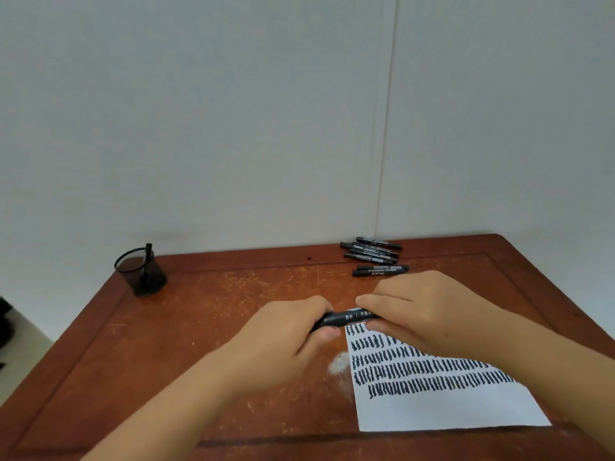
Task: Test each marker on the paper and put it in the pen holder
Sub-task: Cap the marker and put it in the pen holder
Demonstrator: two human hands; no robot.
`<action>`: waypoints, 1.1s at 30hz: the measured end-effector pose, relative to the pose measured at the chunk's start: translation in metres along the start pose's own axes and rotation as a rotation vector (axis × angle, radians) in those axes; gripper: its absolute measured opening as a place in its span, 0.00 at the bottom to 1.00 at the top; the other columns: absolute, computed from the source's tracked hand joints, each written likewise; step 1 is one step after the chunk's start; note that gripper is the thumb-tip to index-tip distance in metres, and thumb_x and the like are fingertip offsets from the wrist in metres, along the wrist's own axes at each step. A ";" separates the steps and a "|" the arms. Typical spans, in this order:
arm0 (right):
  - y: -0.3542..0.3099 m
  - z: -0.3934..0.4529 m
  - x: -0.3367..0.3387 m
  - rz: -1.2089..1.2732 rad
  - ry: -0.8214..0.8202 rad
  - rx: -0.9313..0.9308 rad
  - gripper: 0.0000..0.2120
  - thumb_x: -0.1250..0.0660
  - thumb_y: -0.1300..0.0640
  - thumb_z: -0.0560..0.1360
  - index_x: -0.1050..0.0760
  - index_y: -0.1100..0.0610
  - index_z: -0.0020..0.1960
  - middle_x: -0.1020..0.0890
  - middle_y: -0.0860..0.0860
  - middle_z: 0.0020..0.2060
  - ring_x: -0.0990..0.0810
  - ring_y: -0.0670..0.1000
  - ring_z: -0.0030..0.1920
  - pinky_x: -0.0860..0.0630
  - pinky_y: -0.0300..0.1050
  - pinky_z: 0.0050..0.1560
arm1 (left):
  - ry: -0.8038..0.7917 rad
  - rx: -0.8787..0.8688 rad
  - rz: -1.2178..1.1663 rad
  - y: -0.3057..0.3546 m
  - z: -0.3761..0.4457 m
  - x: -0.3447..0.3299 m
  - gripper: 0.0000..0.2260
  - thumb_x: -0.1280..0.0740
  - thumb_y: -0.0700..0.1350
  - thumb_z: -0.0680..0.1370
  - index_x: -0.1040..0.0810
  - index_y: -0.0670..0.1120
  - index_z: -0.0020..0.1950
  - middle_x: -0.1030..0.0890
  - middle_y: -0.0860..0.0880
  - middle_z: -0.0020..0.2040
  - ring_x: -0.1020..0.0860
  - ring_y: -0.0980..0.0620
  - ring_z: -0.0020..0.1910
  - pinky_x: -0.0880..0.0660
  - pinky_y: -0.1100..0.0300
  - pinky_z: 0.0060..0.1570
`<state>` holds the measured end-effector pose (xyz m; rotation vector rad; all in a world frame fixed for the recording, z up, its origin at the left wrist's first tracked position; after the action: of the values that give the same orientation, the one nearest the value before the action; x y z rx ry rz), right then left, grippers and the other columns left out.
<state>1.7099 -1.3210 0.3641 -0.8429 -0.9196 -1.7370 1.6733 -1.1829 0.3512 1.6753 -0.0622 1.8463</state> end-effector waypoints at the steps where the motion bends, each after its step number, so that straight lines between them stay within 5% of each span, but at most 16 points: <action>1: -0.001 0.000 -0.002 0.024 -0.025 0.001 0.12 0.46 0.52 0.77 0.27 0.57 0.50 0.22 0.50 0.30 0.25 0.48 0.27 0.29 0.40 0.24 | 0.012 -0.032 0.061 0.000 0.000 -0.001 0.10 0.51 0.57 0.78 0.34 0.54 0.46 0.34 0.59 0.32 0.33 0.59 0.28 0.37 0.67 0.31; 3: 0.000 0.001 -0.006 0.130 -0.094 -0.020 0.14 0.46 0.51 0.77 0.26 0.57 0.49 0.23 0.49 0.30 0.26 0.47 0.27 0.29 0.40 0.24 | 0.023 -0.051 0.133 -0.001 0.000 -0.002 0.19 0.53 0.59 0.75 0.30 0.48 0.46 0.36 0.60 0.30 0.38 0.61 0.25 0.42 0.67 0.25; 6: 0.008 0.005 -0.015 0.352 -0.228 -0.120 0.18 0.45 0.45 0.75 0.23 0.57 0.47 0.23 0.50 0.29 0.28 0.47 0.31 0.33 0.35 0.31 | 0.025 -0.139 0.240 -0.003 0.000 -0.005 0.13 0.46 0.52 0.75 0.29 0.45 0.40 0.36 0.58 0.26 0.45 0.61 0.20 0.51 0.72 0.22; 9: 0.017 0.002 -0.040 0.769 -0.371 -0.333 0.11 0.38 0.49 0.72 0.20 0.53 0.45 0.23 0.54 0.29 0.28 0.49 0.31 0.35 0.36 0.31 | 0.027 -0.179 0.401 -0.010 0.002 -0.016 0.13 0.45 0.51 0.74 0.28 0.45 0.36 0.30 0.53 0.22 0.38 0.55 0.17 0.46 0.65 0.19; 13: 0.017 -0.005 -0.068 1.036 -0.467 -0.435 0.11 0.34 0.53 0.71 0.23 0.36 0.38 0.27 0.41 0.24 0.34 0.41 0.26 0.39 0.34 0.28 | -0.010 -0.162 0.456 -0.020 0.003 -0.037 0.18 0.50 0.54 0.76 0.27 0.44 0.38 0.25 0.51 0.27 0.31 0.52 0.21 0.43 0.62 0.23; 17: 0.017 0.001 -0.094 0.970 -0.542 -0.474 0.05 0.32 0.54 0.72 0.20 0.45 0.44 0.23 0.39 0.27 0.29 0.42 0.28 0.35 0.32 0.29 | -0.053 0.089 0.155 -0.050 -0.006 -0.059 0.14 0.48 0.52 0.80 0.29 0.43 0.53 0.23 0.46 0.44 0.30 0.49 0.37 0.43 0.61 0.35; 20: 0.017 0.011 -0.116 0.911 -0.581 -0.457 0.08 0.30 0.52 0.70 0.21 0.46 0.49 0.18 0.44 0.38 0.22 0.43 0.38 0.27 0.36 0.39 | 0.038 0.217 -0.047 -0.074 -0.024 -0.067 0.17 0.46 0.55 0.76 0.26 0.45 0.51 0.26 0.53 0.40 0.30 0.56 0.38 0.40 0.64 0.35; 22: 0.020 0.019 -0.127 0.942 -0.541 -0.489 0.10 0.29 0.55 0.68 0.22 0.43 0.47 0.19 0.44 0.41 0.22 0.40 0.41 0.26 0.34 0.42 | 0.110 0.295 -0.162 -0.095 -0.041 -0.072 0.15 0.46 0.58 0.74 0.26 0.49 0.47 0.29 0.58 0.36 0.31 0.61 0.36 0.37 0.67 0.34; 25: 0.025 0.035 -0.147 1.153 -0.312 -0.660 0.14 0.29 0.65 0.67 0.22 0.45 0.40 0.19 0.42 0.30 0.23 0.37 0.32 0.28 0.28 0.34 | 0.327 0.483 -0.329 -0.133 -0.076 -0.068 0.08 0.41 0.57 0.70 0.24 0.57 0.42 0.24 0.60 0.34 0.28 0.66 0.36 0.35 0.73 0.36; 28: 0.006 0.061 -0.180 1.425 -0.187 -0.794 0.13 0.34 0.71 0.69 0.22 0.53 0.39 0.20 0.47 0.23 0.25 0.42 0.22 0.28 0.32 0.24 | 0.401 0.544 -0.316 -0.167 -0.103 -0.064 0.14 0.38 0.56 0.68 0.27 0.58 0.52 0.23 0.65 0.38 0.28 0.68 0.38 0.35 0.75 0.39; 30: -0.008 0.087 -0.205 1.488 -0.099 -0.842 0.13 0.36 0.73 0.70 0.24 0.56 0.39 0.21 0.50 0.21 0.27 0.44 0.20 0.30 0.33 0.21 | 0.426 0.564 -0.282 -0.194 -0.116 -0.056 0.15 0.38 0.55 0.68 0.28 0.56 0.54 0.26 0.62 0.33 0.28 0.70 0.38 0.35 0.77 0.39; 33: -0.021 0.138 -0.239 1.460 -0.026 -0.855 0.12 0.35 0.72 0.70 0.26 0.54 0.39 0.21 0.48 0.22 0.29 0.42 0.19 0.33 0.32 0.21 | 0.470 0.576 -0.241 -0.245 -0.134 -0.035 0.15 0.37 0.55 0.68 0.25 0.54 0.53 0.26 0.62 0.41 0.28 0.70 0.43 0.34 0.77 0.44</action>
<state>1.7792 -1.0945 0.2208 -1.5091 0.5407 -0.6836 1.6717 -0.9432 0.2029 1.4513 0.9012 2.1328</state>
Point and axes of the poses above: each hand's wrist, its own z-axis towards the middle knuckle, its own x-axis out of the back of the hand, y = z × x, the point moved 5 cm from there along z, towards the middle knuckle
